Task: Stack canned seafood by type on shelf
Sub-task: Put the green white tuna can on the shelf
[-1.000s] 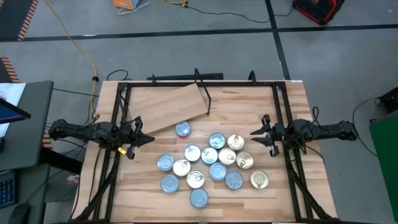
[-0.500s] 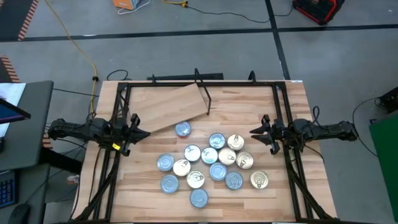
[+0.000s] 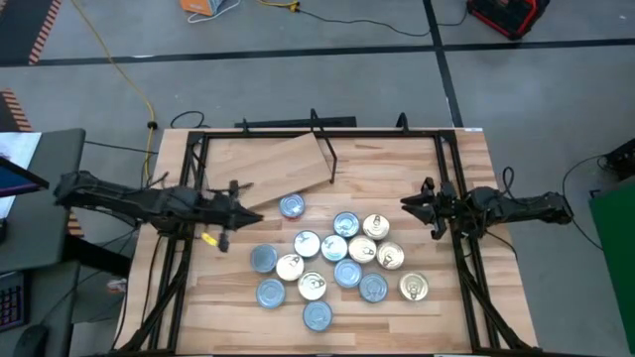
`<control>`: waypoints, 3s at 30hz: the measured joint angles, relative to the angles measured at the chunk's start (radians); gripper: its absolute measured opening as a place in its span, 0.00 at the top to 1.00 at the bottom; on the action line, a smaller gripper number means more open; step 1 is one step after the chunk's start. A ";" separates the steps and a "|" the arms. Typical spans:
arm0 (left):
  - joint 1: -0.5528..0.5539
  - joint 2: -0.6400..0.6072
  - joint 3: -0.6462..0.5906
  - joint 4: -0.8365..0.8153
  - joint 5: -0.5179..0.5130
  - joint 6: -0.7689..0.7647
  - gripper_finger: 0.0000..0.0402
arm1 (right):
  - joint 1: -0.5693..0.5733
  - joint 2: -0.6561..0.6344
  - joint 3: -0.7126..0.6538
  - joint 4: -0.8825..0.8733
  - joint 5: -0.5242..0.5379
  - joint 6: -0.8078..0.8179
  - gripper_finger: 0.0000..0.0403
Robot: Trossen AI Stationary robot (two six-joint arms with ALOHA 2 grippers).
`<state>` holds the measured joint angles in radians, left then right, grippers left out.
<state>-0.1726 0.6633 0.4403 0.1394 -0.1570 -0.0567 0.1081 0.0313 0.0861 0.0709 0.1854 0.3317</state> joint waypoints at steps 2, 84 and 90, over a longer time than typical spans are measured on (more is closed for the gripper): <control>-0.003 0.084 0.036 -0.003 -0.001 0.010 0.97 | 0.003 0.025 0.030 -0.063 0.005 0.001 0.67; -0.091 0.301 0.002 0.438 0.661 -0.383 0.79 | 0.023 0.891 0.223 0.419 -0.241 -0.118 0.47; -0.157 0.295 0.003 0.449 0.638 -0.416 0.84 | 0.023 0.891 0.223 0.446 -0.241 -0.091 0.47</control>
<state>-0.3294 0.9586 0.4431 0.5884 0.4809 -0.4728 0.1311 0.9218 0.3088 0.5171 -0.0555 0.2406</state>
